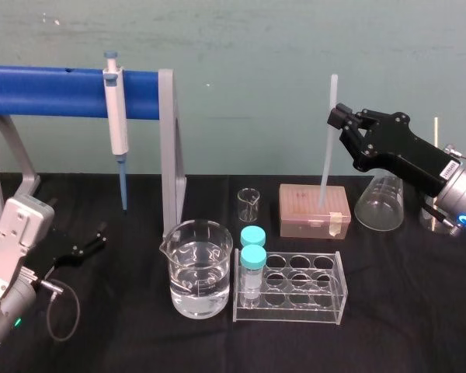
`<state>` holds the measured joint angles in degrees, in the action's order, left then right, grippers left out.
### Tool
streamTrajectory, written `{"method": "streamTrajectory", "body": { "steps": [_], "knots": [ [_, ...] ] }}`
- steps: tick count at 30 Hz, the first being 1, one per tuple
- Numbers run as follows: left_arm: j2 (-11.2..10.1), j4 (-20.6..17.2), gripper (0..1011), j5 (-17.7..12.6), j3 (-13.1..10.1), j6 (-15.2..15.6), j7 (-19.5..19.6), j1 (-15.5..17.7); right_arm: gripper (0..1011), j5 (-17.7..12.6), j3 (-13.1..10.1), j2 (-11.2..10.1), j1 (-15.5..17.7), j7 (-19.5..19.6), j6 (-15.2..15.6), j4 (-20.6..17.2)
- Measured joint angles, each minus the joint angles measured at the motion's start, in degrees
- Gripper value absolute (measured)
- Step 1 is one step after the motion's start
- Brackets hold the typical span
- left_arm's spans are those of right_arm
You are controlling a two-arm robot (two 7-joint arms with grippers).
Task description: Pick up the stirring rod with one hand, then place it down.
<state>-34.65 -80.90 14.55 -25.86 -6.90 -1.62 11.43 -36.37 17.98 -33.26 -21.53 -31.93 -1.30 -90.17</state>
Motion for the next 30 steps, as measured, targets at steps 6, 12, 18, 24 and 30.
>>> {"method": "streamTrajectory", "body": {
  "steps": [6, 12, 18, 24, 30],
  "knots": [
    [0.0, 0.0, 1000, 0.0, 0.0, 0.0, 0.0, 0.0, 53, 0.0, 0.1, 0.0, 0.0, 0.0, 0.0, 0.0],
    [0.0, 0.0, 1000, 0.0, 0.0, 0.0, 0.0, 0.0, 53, 0.0, 0.1, -0.1, 0.1, 0.0, 0.0, 0.0],
    [0.0, 0.0, 1000, 0.0, 0.0, 0.0, 0.0, 0.0, 53, -0.1, -0.1, -0.3, 0.3, 0.1, 0.0, -0.1],
    [0.0, 0.0, 1000, 0.0, 0.0, 0.0, 0.0, 0.0, 53, -0.2, -0.3, -0.4, 0.6, 0.1, 0.0, -0.1],
    [0.0, 0.0, 1000, 0.0, 0.0, 0.0, 0.0, 0.0, 53, -0.4, -0.4, -0.6, 0.8, 0.1, -0.1, -0.3]
  ]
}}
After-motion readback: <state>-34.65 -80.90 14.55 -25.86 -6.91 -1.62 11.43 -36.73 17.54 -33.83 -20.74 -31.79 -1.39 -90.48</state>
